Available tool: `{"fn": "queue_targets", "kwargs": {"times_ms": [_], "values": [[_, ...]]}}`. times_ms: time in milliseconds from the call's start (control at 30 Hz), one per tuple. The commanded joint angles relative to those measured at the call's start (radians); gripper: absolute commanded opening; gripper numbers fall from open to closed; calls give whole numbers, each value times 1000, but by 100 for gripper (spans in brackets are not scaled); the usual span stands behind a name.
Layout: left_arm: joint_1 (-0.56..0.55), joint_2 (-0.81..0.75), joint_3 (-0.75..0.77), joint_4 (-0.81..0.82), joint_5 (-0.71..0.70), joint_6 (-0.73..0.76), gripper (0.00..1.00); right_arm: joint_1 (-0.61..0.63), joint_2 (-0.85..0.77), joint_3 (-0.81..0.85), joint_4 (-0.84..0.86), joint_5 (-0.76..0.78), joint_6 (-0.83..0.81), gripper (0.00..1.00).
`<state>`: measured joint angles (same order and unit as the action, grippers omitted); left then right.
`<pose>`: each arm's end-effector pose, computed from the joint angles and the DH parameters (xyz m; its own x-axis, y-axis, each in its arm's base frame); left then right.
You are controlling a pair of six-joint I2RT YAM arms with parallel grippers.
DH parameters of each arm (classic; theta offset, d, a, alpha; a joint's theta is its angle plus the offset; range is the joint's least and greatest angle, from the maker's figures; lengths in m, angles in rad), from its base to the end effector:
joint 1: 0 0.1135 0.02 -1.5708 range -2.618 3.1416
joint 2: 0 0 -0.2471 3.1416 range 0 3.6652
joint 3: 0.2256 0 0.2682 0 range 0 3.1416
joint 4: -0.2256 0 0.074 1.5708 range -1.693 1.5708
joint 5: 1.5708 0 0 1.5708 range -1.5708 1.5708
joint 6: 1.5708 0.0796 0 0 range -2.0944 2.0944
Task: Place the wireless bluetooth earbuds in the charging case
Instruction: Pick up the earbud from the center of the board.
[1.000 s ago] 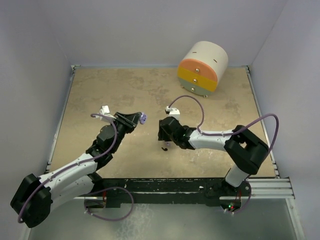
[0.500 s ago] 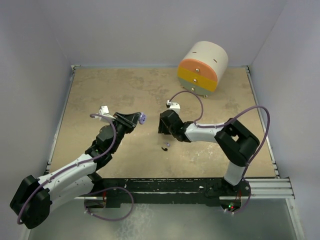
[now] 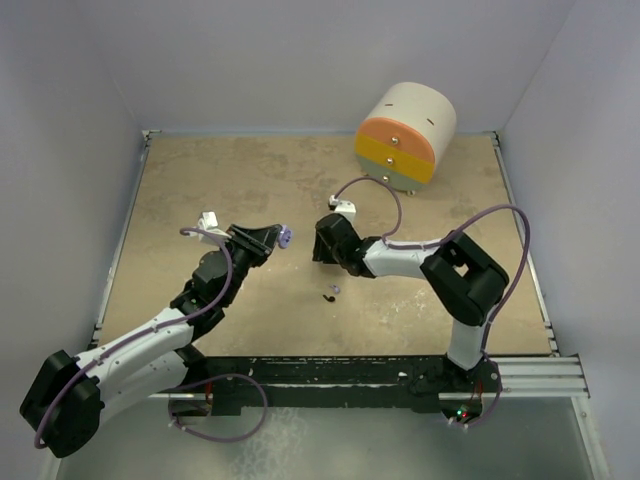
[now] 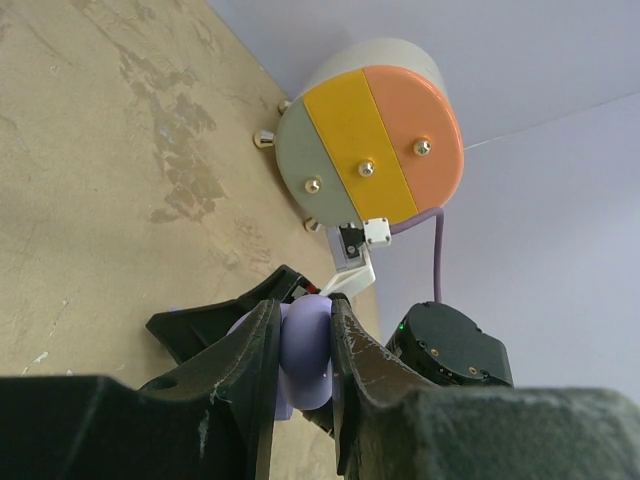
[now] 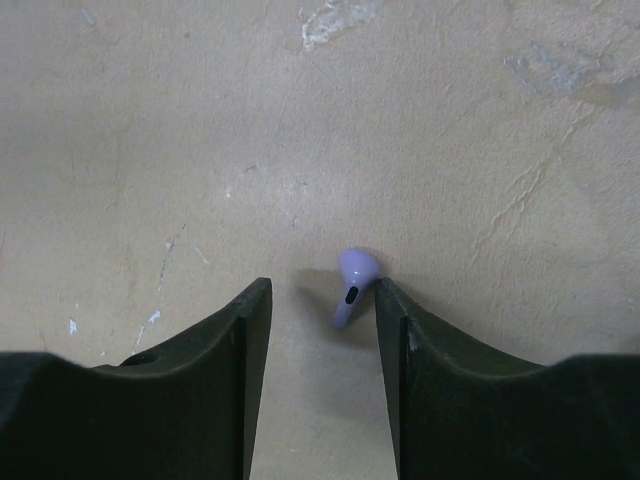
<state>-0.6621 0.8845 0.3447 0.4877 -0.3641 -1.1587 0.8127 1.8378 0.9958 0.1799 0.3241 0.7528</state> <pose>0.2277 -0.1416 0.2140 -0.2858 -0.8628 -0.4170 0.0801 0.4121 -0.9076 0.3085 0.2889 0.1049 -0.6610 0.2445 -0.7094 -0.0873 0.9139 0.3964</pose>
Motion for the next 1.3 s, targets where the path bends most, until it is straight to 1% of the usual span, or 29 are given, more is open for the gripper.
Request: {"fn": "queue_targets", "kwargs": {"times_ms": [0, 267, 400, 633, 867, 1267], "values": [[4, -3, -8, 33, -7, 17, 0, -7, 24, 41, -58, 19, 27, 48], [6, -1, -13, 42, -5, 15, 0, -7, 48, 59, -111, 42, 31, 44], [7, -5, -16, 41, -6, 15, 0, -7, 61, 62, -126, 46, 26, 39], [11, -3, -19, 42, -5, 14, 0, -7, 86, 72, -164, 69, 13, 38], [12, -8, -23, 39, -2, 14, 0, -7, 102, 72, -197, 98, -1, 33], [14, -30, -26, 15, -12, 15, 0, 3, 129, 72, -232, 120, -55, 33]]}}
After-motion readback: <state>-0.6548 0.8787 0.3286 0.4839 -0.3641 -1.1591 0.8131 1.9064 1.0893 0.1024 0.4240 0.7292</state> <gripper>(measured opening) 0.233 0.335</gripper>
